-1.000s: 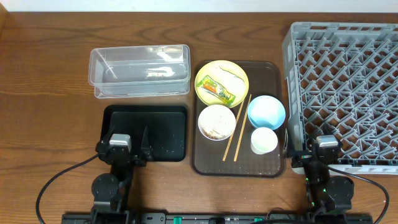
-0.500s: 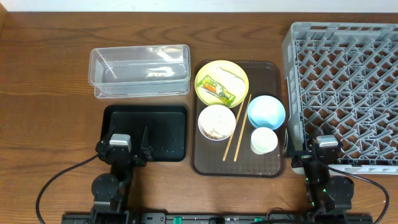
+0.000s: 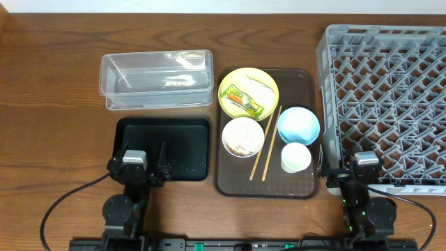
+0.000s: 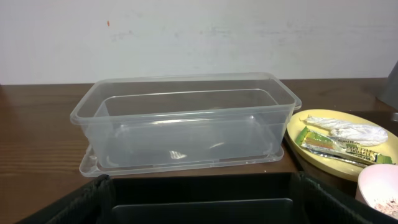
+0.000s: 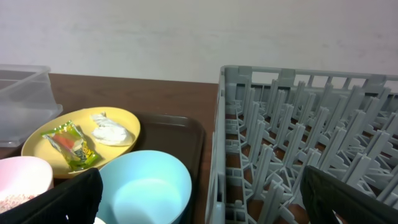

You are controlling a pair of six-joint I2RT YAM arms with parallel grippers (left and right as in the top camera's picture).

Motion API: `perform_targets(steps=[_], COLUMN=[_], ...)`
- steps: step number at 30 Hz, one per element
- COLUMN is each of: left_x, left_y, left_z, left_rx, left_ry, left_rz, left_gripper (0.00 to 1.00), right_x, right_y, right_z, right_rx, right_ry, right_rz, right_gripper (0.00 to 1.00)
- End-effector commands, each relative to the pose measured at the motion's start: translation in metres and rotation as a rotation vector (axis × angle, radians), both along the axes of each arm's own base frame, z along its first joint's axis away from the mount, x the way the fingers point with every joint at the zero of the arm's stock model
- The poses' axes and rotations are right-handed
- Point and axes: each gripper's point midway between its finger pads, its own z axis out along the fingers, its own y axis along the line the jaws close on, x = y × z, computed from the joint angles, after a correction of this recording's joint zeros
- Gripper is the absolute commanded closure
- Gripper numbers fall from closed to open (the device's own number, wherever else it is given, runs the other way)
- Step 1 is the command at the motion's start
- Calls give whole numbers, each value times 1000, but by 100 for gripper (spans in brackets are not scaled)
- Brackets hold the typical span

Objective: Sort waste into correct bins and load items into the dishwasher rack

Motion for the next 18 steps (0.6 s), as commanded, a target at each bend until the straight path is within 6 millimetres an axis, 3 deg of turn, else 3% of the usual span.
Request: perform_targets(steps=[1, 10, 18], left_x=[-1, -1, 17], left_y=[-2, 2, 0], left_z=[-14, 1, 33], left_rx=[3, -92, -77], left_ry=[46, 75, 297], left_rz=[-15, 25, 27], left_gripper=[8, 7, 7], right_x=[0, -3, 6], right_y=[1, -17, -22], right_z=[0, 13, 43], right_rx=[1, 52, 28], right_ry=[1, 33, 219], right_rz=[1, -109, -142], right_gripper=[1, 1, 1])
